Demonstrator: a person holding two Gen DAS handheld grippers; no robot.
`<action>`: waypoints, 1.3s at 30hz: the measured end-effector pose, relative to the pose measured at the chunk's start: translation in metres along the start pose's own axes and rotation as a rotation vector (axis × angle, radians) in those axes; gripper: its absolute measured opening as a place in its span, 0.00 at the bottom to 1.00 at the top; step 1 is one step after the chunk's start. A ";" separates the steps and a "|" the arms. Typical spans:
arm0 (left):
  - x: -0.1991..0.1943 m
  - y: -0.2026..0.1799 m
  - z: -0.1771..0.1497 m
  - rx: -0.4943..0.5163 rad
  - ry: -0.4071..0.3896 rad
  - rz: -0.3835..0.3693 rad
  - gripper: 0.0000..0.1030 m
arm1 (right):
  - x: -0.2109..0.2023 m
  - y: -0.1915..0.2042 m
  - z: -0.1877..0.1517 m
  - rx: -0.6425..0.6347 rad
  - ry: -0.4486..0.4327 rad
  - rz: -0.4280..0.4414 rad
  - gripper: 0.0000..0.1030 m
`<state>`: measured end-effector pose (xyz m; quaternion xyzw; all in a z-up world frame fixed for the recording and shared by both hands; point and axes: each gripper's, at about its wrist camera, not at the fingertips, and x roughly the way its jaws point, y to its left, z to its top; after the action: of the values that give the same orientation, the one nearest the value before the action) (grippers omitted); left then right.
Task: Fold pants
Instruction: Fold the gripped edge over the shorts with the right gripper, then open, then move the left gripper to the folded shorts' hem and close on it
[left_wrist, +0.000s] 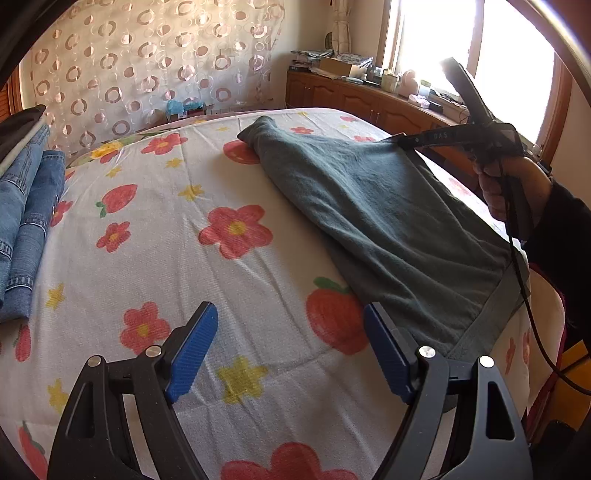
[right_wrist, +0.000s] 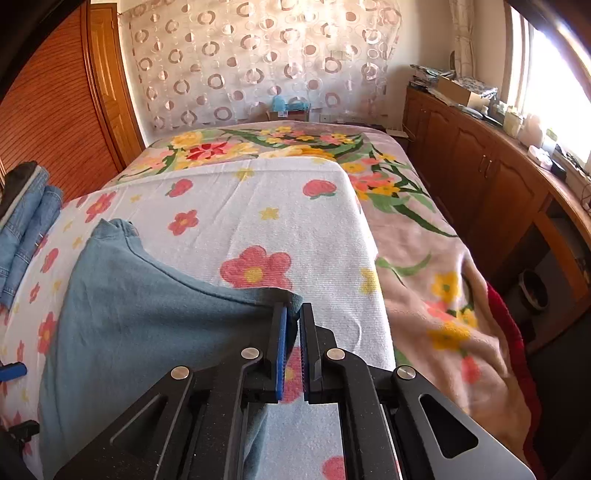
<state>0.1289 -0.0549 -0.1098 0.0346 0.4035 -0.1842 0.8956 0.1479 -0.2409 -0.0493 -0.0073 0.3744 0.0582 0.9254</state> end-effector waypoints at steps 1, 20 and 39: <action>0.000 0.000 0.000 0.002 0.001 0.002 0.79 | -0.001 0.001 0.000 0.001 0.001 0.002 0.11; 0.001 -0.004 -0.003 0.025 0.007 0.033 0.79 | -0.091 0.000 -0.107 -0.011 -0.009 0.094 0.41; -0.031 -0.031 0.001 0.041 -0.054 -0.019 0.79 | -0.157 0.001 -0.158 0.081 -0.041 0.087 0.42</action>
<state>0.1000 -0.0749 -0.0837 0.0442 0.3757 -0.2017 0.9034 -0.0741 -0.2649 -0.0540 0.0476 0.3575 0.0831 0.9290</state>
